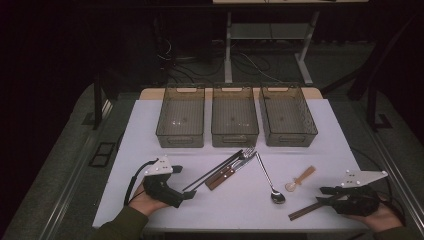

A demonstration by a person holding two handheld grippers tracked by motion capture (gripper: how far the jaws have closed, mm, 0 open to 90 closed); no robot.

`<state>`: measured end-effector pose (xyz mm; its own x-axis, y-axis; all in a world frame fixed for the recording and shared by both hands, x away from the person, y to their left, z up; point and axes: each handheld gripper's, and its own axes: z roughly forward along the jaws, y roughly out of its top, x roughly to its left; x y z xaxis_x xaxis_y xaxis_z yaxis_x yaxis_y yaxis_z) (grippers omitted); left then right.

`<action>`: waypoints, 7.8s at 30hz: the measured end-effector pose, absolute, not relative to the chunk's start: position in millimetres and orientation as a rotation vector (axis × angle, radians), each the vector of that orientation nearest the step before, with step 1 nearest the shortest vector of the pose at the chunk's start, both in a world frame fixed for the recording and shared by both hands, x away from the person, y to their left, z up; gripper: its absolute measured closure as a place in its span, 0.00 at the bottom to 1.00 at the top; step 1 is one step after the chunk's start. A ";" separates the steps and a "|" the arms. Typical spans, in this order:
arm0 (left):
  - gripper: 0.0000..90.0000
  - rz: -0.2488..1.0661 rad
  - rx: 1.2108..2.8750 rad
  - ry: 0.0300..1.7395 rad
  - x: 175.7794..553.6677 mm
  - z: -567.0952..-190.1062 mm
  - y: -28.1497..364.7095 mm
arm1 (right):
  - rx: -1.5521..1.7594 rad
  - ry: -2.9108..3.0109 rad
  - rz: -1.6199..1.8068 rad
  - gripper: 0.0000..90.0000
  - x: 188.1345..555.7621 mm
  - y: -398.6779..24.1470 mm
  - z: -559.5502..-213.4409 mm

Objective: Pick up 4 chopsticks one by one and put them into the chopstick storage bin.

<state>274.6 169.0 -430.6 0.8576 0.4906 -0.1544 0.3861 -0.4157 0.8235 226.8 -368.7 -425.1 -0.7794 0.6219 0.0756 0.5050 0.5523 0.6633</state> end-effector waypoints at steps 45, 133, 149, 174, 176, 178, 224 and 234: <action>0.00 0.131 2.052 0.646 274.3 -431.0 168.7 | 0.516 2.850 0.956 0.71 223.0 -311.5 -440.7; 0.00 0.133 2.048 0.646 274.4 -430.5 169.3 | 0.742 2.784 0.853 0.83 232.6 -353.2 -436.4; 0.00 0.135 2.052 0.642 274.6 -430.6 169.2 | 0.718 2.758 0.843 0.87 226.0 -343.6 -436.9; 0.00 0.130 2.049 0.647 274.4 -430.8 168.8 | 0.737 2.702 1.010 0.76 236.4 -331.5 -431.2; 0.00 0.132 2.050 0.645 274.4 -430.6 169.1 | 0.760 2.696 1.025 0.80 233.0 -337.7 -427.6; 0.00 0.135 2.051 0.640 274.6 -430.5 169.2 | 0.789 2.686 1.031 0.84 230.1 -344.7 -425.8; 0.00 0.135 2.042 0.645 274.1 -430.2 169.2 | 0.784 2.761 0.943 0.91 223.2 -350.4 -438.6; 0.00 0.137 2.047 0.642 273.9 -430.2 169.0 | 0.765 2.760 0.928 0.93 222.2 -348.6 -440.6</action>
<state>273.9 169.0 -430.2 0.8559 0.4931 -0.1561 0.3866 -0.4094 0.8264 222.2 -348.6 -440.6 -0.8627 0.5043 0.0365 0.4239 0.6820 0.5959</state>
